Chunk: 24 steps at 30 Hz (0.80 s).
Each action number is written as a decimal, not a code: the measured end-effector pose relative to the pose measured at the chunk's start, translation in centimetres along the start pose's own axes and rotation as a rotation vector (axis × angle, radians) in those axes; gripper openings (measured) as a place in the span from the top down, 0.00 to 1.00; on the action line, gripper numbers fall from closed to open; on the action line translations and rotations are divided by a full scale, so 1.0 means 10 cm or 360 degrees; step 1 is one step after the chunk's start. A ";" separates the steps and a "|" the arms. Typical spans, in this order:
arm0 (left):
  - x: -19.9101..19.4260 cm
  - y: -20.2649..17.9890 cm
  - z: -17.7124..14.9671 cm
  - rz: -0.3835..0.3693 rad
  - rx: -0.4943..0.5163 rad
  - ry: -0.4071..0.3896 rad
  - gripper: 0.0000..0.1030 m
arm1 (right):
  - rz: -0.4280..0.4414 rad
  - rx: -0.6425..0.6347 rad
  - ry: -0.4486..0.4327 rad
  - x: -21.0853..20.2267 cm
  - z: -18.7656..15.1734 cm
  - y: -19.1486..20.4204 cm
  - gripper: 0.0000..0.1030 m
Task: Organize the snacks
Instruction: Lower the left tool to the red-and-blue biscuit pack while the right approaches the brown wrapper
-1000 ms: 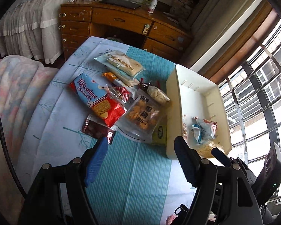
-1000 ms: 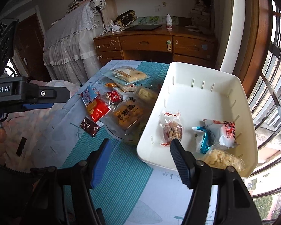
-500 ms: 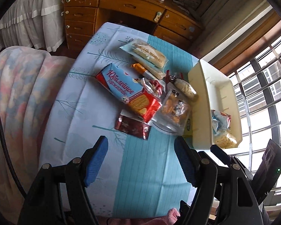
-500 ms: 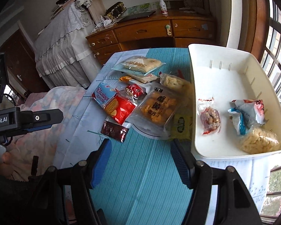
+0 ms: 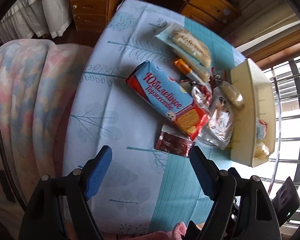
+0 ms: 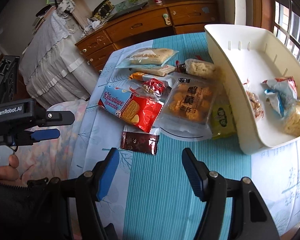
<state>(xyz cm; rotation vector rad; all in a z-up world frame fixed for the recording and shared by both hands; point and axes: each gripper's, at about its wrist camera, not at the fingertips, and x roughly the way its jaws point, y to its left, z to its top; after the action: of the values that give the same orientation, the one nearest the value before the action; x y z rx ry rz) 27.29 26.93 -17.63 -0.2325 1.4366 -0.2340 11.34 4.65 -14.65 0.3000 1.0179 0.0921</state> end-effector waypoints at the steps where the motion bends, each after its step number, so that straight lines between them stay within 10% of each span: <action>1: 0.06 0.02 0.05 0.0016 -0.0005 0.0047 0.23 | -0.0010 0.0023 -0.0005 0.04 -0.01 0.01 0.36; 16: 0.63 0.16 0.63 -0.0035 -0.0319 0.0384 0.23 | -0.0181 0.0112 0.0035 0.70 -0.16 0.27 0.36; 24: 0.77 0.06 0.90 -0.0153 -0.0440 0.0375 0.18 | -0.0277 0.0006 0.0001 0.90 -0.22 0.46 0.11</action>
<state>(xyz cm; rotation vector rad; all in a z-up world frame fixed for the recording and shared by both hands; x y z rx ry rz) 37.17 25.39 -24.02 -0.5142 1.6938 -0.1431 14.48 11.46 -21.80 0.2141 1.0405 -0.0671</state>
